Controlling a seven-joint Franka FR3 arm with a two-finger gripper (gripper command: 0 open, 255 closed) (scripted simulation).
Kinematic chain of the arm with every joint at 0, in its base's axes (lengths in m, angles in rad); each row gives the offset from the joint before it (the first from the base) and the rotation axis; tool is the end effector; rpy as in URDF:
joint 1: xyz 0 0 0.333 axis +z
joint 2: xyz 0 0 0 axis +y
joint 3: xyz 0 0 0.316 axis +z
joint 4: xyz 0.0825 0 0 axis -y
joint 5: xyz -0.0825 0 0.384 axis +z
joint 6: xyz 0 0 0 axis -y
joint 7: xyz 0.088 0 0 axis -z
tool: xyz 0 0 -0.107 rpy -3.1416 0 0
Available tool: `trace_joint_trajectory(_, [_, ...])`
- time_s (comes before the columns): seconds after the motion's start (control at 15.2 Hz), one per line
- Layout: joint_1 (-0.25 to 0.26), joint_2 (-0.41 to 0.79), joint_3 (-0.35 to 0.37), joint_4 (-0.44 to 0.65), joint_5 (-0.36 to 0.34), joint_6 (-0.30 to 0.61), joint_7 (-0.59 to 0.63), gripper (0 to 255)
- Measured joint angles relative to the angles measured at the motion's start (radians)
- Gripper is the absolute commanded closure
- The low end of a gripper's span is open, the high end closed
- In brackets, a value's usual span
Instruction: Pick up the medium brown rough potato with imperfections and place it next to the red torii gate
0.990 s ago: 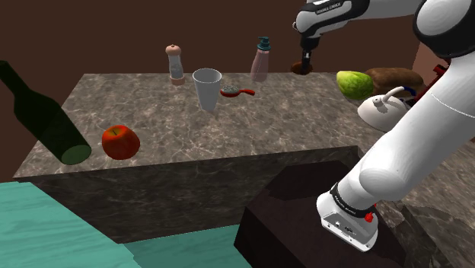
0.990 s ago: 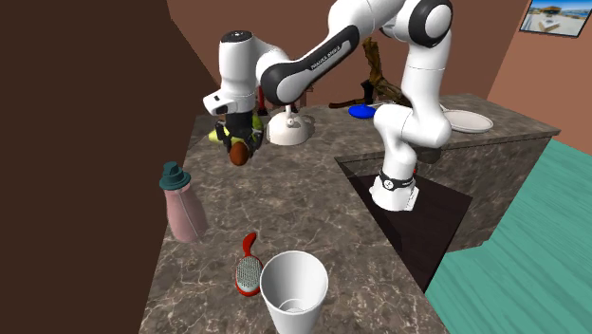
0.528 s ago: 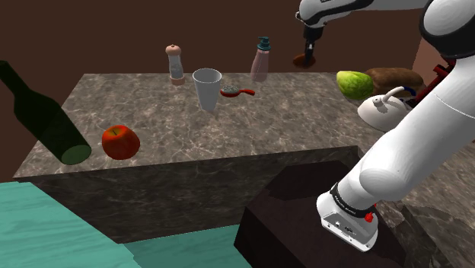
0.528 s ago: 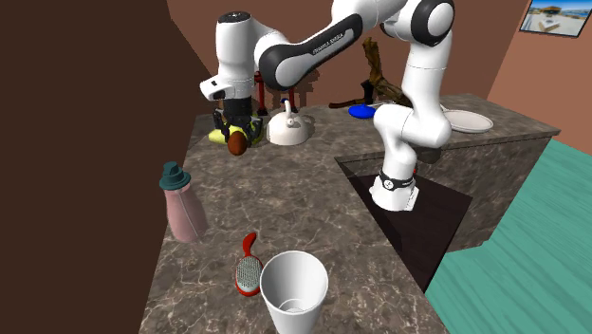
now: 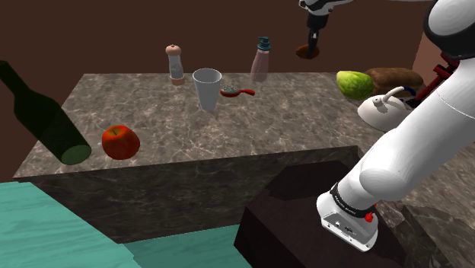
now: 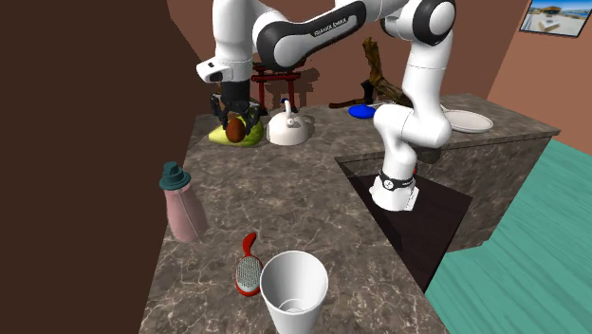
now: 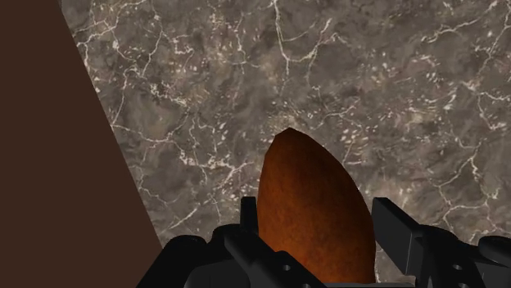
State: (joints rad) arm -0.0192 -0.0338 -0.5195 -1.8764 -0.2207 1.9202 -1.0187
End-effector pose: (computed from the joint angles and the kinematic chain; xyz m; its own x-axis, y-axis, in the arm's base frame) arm 0.4722 -0.3038 0.5270 0.8518 0.5074 -0.1306 0.5231 -0.8374 0.1583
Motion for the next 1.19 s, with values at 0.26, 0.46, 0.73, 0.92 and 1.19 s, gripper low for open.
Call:
trace_joint_trajectory(0.26, [0.002,-0.001,0.002,0.051,0.003,-0.052,-0.008,255])
trace_joint_trajectory(0.46, [0.003,-0.005,0.003,0.085,0.003,-0.089,-0.014,255])
trace_joint_trajectory(0.73, [0.004,0.0,0.004,0.146,0.008,-0.144,-0.025,255])
trace_joint_trajectory(0.92, [0.003,0.006,0.003,0.191,0.013,-0.183,-0.035,255])
trace_joint_trajectory(1.19, [0.003,0.018,0.002,0.255,0.021,-0.235,-0.048,255])
